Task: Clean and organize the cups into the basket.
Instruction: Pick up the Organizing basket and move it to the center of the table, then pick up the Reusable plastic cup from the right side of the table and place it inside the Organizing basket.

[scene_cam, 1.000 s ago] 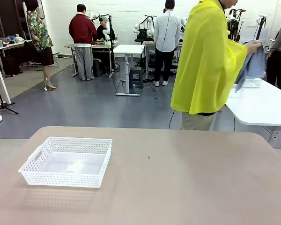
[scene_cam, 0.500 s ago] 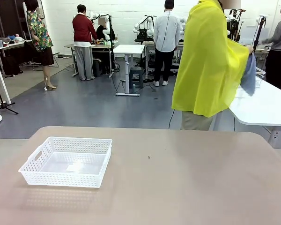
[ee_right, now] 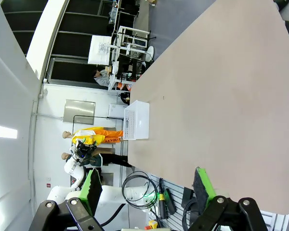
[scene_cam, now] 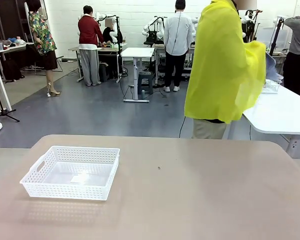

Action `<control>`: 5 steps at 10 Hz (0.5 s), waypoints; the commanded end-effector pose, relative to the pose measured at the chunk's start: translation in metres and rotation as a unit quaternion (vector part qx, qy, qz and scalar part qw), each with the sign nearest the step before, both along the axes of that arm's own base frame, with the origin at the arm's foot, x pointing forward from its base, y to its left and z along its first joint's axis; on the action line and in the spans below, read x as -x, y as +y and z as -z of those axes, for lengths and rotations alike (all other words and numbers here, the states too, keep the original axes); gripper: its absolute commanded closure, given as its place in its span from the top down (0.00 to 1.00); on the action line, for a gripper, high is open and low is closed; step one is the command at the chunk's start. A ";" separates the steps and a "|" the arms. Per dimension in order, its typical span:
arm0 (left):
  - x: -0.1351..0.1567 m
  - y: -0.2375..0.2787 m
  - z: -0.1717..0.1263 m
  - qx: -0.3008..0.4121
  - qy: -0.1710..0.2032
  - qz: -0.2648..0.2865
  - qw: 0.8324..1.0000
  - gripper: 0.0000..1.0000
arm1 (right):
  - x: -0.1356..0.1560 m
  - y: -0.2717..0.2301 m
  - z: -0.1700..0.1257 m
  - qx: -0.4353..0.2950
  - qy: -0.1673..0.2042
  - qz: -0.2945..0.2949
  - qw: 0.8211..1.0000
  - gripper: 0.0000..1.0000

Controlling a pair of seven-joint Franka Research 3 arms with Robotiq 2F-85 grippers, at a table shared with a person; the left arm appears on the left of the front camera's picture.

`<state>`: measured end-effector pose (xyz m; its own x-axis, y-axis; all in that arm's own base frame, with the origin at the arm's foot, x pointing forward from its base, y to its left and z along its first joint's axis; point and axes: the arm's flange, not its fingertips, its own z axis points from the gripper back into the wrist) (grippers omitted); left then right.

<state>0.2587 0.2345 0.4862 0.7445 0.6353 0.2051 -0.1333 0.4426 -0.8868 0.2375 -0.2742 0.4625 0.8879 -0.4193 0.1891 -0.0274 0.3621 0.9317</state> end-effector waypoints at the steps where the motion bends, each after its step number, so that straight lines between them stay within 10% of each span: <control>1: -0.001 0.000 0.001 0.004 -0.003 0.003 1.000 1.00 | 0.001 0.001 0.000 -0.004 -0.005 -0.002 1.000 1.00; 5: -0.001 0.000 0.001 0.004 -0.003 0.003 1.000 1.00 | 0.001 0.001 0.000 -0.004 -0.005 -0.002 1.000 1.00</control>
